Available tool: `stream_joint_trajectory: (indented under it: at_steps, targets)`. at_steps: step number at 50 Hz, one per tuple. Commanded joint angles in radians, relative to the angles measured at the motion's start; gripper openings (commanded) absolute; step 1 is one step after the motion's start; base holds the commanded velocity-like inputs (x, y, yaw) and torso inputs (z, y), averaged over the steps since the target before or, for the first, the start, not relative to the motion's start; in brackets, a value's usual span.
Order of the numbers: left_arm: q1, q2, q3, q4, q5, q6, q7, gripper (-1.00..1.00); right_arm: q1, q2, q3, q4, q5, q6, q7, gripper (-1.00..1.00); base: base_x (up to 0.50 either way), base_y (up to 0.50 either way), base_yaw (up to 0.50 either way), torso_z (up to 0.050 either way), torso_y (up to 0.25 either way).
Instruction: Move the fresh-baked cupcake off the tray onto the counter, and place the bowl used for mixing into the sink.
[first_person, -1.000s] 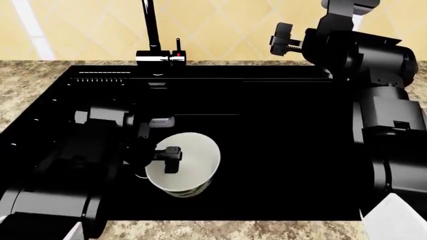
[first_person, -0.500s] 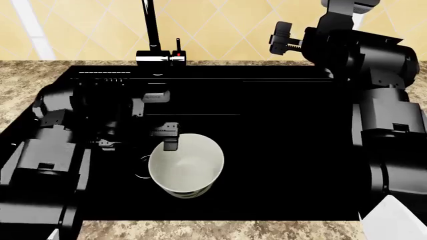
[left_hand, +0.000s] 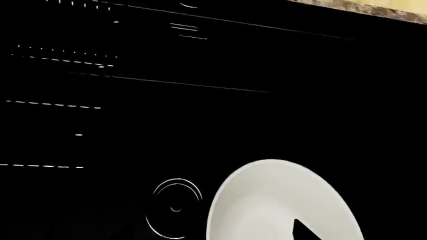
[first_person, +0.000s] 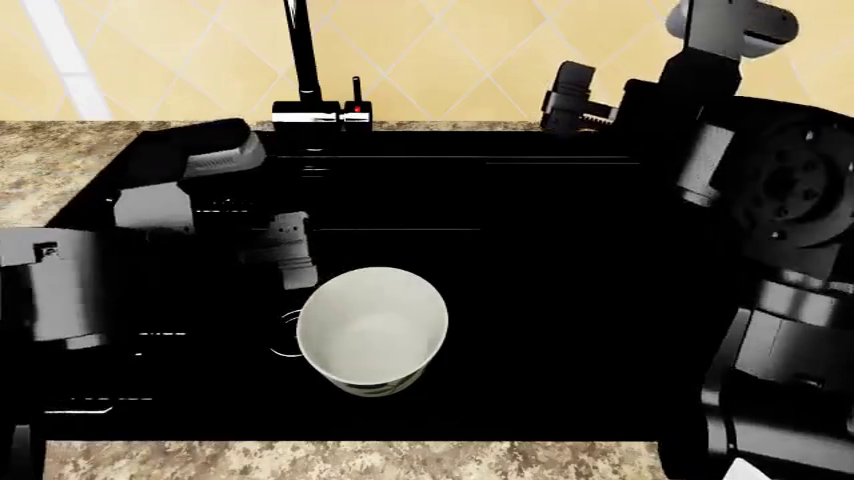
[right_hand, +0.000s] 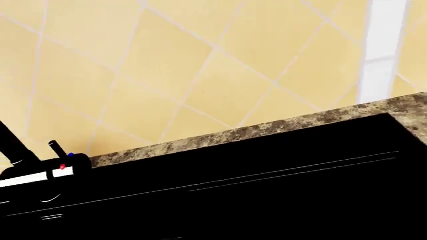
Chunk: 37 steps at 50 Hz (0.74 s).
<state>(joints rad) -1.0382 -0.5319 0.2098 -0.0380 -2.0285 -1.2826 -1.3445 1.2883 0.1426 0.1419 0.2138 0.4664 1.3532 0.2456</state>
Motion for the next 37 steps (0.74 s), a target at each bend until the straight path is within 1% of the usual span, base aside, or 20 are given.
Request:
stream_joint_trajectory:
  at_steps: [1,2,4,5,7,12,14,15,16,18,19,21,22,24,27,30,32,33,34,37]
  targets:
    - [0.303,-0.262,-0.213,0.529,-0.368,0.3,-0.193,1.0,-0.218,0.125,0.155,-0.417,0.851,0.212,0.6,1.0,0.0,0.0,0.0,0.0,0.0]
    - [0.341,-0.279,-0.26,0.561,-0.376,0.315,-0.188,1.0,-0.236,0.137,0.174,-0.427,0.915,0.211,0.64,1.0,0.0,0.0,0.0,0.0,0.0]
    - [0.489,-0.329,-0.448,0.655,-0.438,0.339,-0.18,1.0,-0.288,0.145,0.248,-0.442,1.059,0.197,0.712,1.0,0.0,0.0,0.0,0.0,0.0]
    - [0.635,-0.332,-0.598,0.715,-0.508,0.35,-0.205,1.0,-0.328,0.166,0.28,-0.488,1.128,0.194,0.752,1.0,0.0,0.0,0.0,0.0,0.0]
    - [0.79,-0.309,-0.871,0.774,-0.592,0.33,-0.211,1.0,-0.36,0.201,0.31,-0.523,1.274,0.168,0.825,1.0,0.0,0.0,0.0,0.0,0.0]
    - [1.065,-0.368,-1.389,0.889,-0.869,0.378,-0.219,1.0,-0.44,0.372,0.34,-0.689,1.726,-0.02,0.996,1.0,0.0,0.0,0.0,0.0,0.0]
    - [1.242,-0.388,-1.689,0.877,-1.071,0.363,-0.224,1.0,-0.484,0.453,0.435,-0.792,1.896,-0.121,1.035,1.0,0.0,0.0,0.0,0.0,0.0]
    - [1.289,-0.381,-1.839,0.858,-1.11,0.357,-0.212,1.0,-0.5,0.487,0.487,-0.834,1.979,-0.173,1.043,1.0,0.0,0.0,0.0,0.0,0.0]
    - [1.439,-0.36,-1.989,0.824,-1.112,0.332,-0.122,1.0,-0.524,0.528,0.551,-0.871,2.035,-0.21,1.07,1.0,0.0,0.0,0.0,0.0,0.0]
    - [1.739,-0.223,-2.289,0.737,-1.112,0.245,0.152,1.0,-0.586,0.585,0.713,-0.934,2.193,-0.28,1.1,1.0,0.0,0.0,0.0,0.0,0.0]
    - [1.821,-0.165,-2.439,0.672,-1.112,0.212,0.229,1.0,-0.618,0.602,0.81,-0.96,2.268,-0.309,1.121,1.0,0.0,0.0,0.0,0.0,0.0]
    - [1.823,-0.114,-2.511,0.584,-1.113,0.116,0.243,1.0,-0.664,0.625,0.966,-0.993,2.401,-0.345,1.147,1.0,0.0,0.0,0.0,0.0,0.0]
    - [1.824,-0.071,-2.545,0.488,-1.113,0.028,0.284,1.0,-0.712,0.648,1.116,-1.006,2.522,-0.365,1.194,1.0,0.0,0.0,0.0,0.0,0.0]
    - [1.824,-0.024,-2.572,0.386,-1.113,-0.034,0.346,1.0,-0.79,0.673,1.328,-1.004,2.672,-0.388,1.206,1.0,0.0,0.0,0.0,0.0,0.0]
    - [1.824,0.046,-2.614,0.271,-1.113,-0.123,0.364,1.0,-1.24,0.626,1.778,-0.923,2.674,-0.367,0.866,1.0,0.0,0.0,0.0,0.0,0.0]
    - [1.824,0.092,-2.723,0.05,-1.113,-0.197,0.373,1.0,-1.533,0.462,2.155,-0.762,2.674,-0.294,0.59,1.0,0.0,0.0,0.0,0.0,0.0]
    - [1.824,0.097,-2.78,-0.057,-1.113,-0.222,0.346,1.0,-1.565,0.416,2.27,-0.677,2.641,-0.287,0.59,1.0,0.0,0.0,0.0,0.0,0.0]
    - [1.824,0.098,-2.857,-0.142,-1.113,-0.203,0.351,1.0,-1.572,0.379,2.377,-0.58,2.668,-0.318,0.555,1.0,0.0,0.0,0.0,0.0,0.0]
    - [1.824,0.094,-2.872,-0.154,-1.113,-0.198,0.348,1.0,-1.58,0.37,2.394,-0.564,2.655,-0.319,0.555,1.0,0.0,0.0,0.0,0.0,0.0]
    - [1.824,0.015,-3.28,-0.406,-1.08,-0.06,0.172,1.0,-1.625,0.329,2.655,-0.225,2.603,-0.338,0.505,1.0,0.0,0.0,0.0,0.0,0.0]
